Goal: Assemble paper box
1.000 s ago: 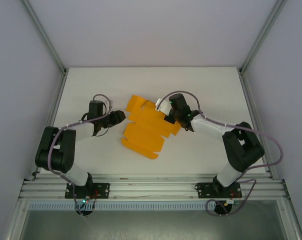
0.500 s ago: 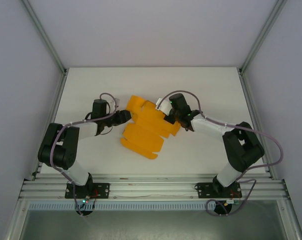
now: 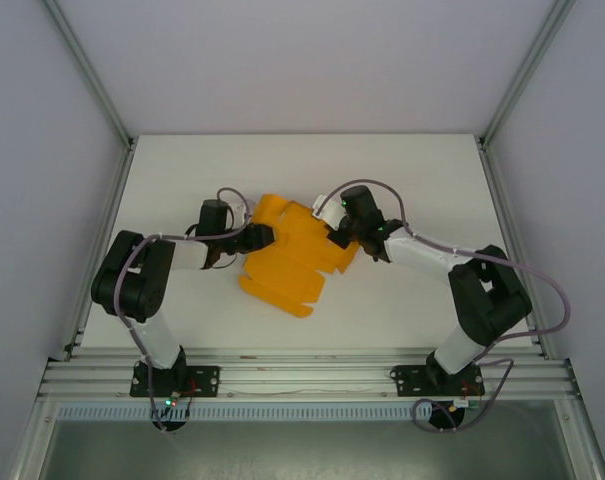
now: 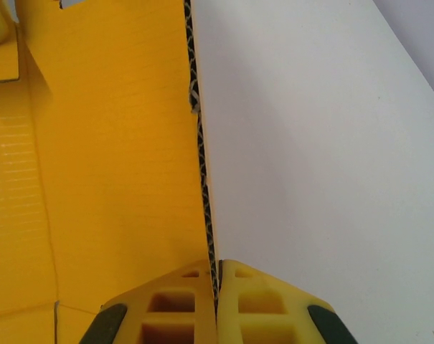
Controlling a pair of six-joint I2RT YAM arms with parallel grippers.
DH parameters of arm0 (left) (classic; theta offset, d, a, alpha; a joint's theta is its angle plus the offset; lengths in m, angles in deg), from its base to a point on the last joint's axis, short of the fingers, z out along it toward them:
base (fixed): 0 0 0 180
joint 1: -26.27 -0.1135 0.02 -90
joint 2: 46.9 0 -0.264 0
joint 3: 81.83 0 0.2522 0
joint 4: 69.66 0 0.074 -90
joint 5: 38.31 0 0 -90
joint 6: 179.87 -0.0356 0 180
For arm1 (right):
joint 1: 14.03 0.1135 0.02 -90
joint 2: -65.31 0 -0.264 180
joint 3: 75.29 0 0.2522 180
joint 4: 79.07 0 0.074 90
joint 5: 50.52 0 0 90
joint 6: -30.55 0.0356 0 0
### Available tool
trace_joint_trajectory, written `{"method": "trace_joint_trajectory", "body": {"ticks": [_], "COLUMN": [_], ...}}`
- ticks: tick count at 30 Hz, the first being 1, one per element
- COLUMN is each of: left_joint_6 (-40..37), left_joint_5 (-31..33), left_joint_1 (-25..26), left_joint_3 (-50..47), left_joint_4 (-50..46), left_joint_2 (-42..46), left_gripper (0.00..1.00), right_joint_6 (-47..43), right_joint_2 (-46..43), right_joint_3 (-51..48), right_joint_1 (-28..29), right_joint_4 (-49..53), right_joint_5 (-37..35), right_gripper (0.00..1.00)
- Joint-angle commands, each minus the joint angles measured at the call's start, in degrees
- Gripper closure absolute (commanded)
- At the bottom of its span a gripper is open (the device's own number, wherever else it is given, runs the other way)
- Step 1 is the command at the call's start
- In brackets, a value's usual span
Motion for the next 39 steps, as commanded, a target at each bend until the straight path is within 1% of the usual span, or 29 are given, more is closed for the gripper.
{"method": "trace_joint_trajectory", "body": {"ticks": [1,2,4,5,8,12,13,15,16,17,18,20,21,23,24,26,28,30,32,35,38,39], "left_joint_6": [1.41,1.42,1.66,1.6,1.67,1.62,1.45,0.91,0.46,-0.21,-1.04,-2.52,-3.4,-4.66,-5.59,-7.43,-8.85,-8.74,-6.87,-3.91,-5.38,-5.76], "left_joint_5": [-1.19,-0.76,-0.29,-0.05,0.87,1.57,1.99,2.63,3.14,3.73,4.61,6.78,8.4,10.84,11.53,13.91,18.19,23.17,26.07,28.22,30.85,30.28], "left_joint_1": [0.53,0.51,0.53,0.52,0.46,0.53,0.44,0.57,0.52,0.53,0.44,0.44,0.31,-0.11,-0.3,-0.85,-1.48,-2.74,-4.39,-7.2,-7.63,-7.65], "left_joint_3": [0.56,0.72,0.94,1.07,1.44,2.09,2.04,1.78,1.59,1.49,1.37,1.17,1.29,1.51,1.56,2.57,4.81,7.12,8.24,9.64,13.51,14.89], "left_joint_4": [4.97,4.6,4.51,4.52,4.45,2.4,1.72,0.52,-0.37,-1.74,-3.31,-6.75,-8.97,-12.74,-14.03,-17.03,-21.67,-25.53,-26.67,-26.55,-27.72,-27.68], "left_joint_2": [-1.05,-1.14,-1.4,-1.42,-1.42,-0.92,-0.57,0.6,1.53,2.49,3.87,6.49,8.07,10.9,12.51,15.19,17.38,18.38,18.48,17.29,13.77,11.82], "left_gripper": [0.87,0.93,0.95,1.0,1.0,1.0,0.98,0.7,0.69,0.64,0.56,0.44,0.3,0.14,0.02,0.0,0.0,0.0,0.0,0.0,0.0,0.0], "right_joint_6": [1.72,1.67,1.21,1.12,0.46,-2.83,-3.91,-7.04,-9.04,-11.56,-14.61,-19.76,-21.81,-24.65,-25.99,-28.23,-31.21,-34.47,-37.11,-41.83,-47.01,-48.42], "right_joint_2": [-1.79,-1.89,-1.88,-1.91,-1.63,-1.7,-1.78,-1.7,-1.61,-1.45,-1.09,-0.33,0.03,0.27,0.45,0.69,1.1,1.78,2.63,4.44,8.09,9.33], "right_joint_3": [1.59,1.61,1.54,1.57,2.13,2.72,3.05,3.96,4.29,4.41,4.24,3.49,3.06,2.32,1.84,0.99,0.16,-0.98,-2.18,-5.0,-7.6,-8.12], "right_joint_1": [0.1,0.11,0.15,0.1,0.12,0.15,0.2,0.3,0.64,0.9,1.46,2.6,3.12,3.67,4.0,4.53,5.01,5.44,6.04,6.54,7.35,7.41], "right_joint_4": [-2.65,-2.67,-2.71,-2.63,-1.84,-0.8,-0.16,1.8,2.51,2.85,2.55,-0.16,-2.19,-5.06,-7.34,-12.58,-17.03,-20.24,-23.21,-30.48,-42.23,-44.94], "right_joint_5": [1.66,1.44,1.21,1.07,1.0,0.22,-0.3,-2.43,-3.87,-5.84,-8.77,-14.26,-16.54,-18.26,-19.39,-21.71,-23.7,-24.95,-26.19,-27.54,-30.61,-30.94], "right_gripper": [1.0,1.0,1.0,1.0,1.0,1.0,1.0,1.0,1.0,1.0,1.0,1.0,1.0,1.0,1.0,1.0,1.0,1.0,1.0,1.0,1.0,1.0]}}
